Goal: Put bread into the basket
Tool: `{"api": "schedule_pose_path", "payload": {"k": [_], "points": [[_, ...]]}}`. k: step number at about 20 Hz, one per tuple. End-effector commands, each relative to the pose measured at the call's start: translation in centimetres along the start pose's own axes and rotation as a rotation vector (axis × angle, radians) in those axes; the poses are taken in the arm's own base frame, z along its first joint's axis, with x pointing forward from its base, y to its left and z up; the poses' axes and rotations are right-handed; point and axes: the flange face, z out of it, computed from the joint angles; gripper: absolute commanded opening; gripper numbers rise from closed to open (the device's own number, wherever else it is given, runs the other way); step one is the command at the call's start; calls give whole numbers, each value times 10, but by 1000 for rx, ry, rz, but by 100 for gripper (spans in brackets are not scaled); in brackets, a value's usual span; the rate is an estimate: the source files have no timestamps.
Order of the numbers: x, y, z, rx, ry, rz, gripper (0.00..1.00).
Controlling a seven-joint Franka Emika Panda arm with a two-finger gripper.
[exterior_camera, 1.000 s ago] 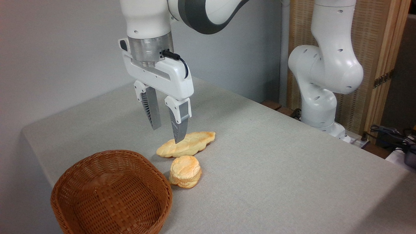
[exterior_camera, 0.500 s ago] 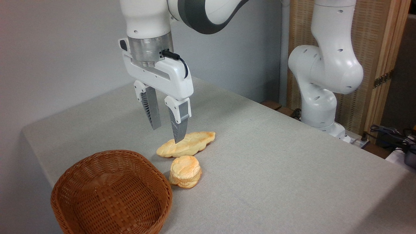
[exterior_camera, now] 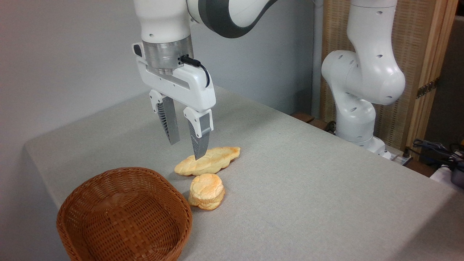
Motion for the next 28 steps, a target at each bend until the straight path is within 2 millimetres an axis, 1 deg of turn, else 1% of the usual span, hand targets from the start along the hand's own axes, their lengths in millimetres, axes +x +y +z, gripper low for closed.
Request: {"api": "schedule_pose_path", "payload": {"k": [1, 15, 20, 21, 22, 26, 28], "points": [[0, -1, -7, -14, 14, 11, 100], [0, 0, -7, -19, 7, 16, 100], [-2, -3, -7, -18, 9, 10, 100], [0, -1, -10, -12, 14, 16, 100], [0, -1, -10, -14, 12, 16, 100], [1, 2, 0, -24, -4, 23, 100], [-4, 4, 14, -38, -25, 35, 100]]}}
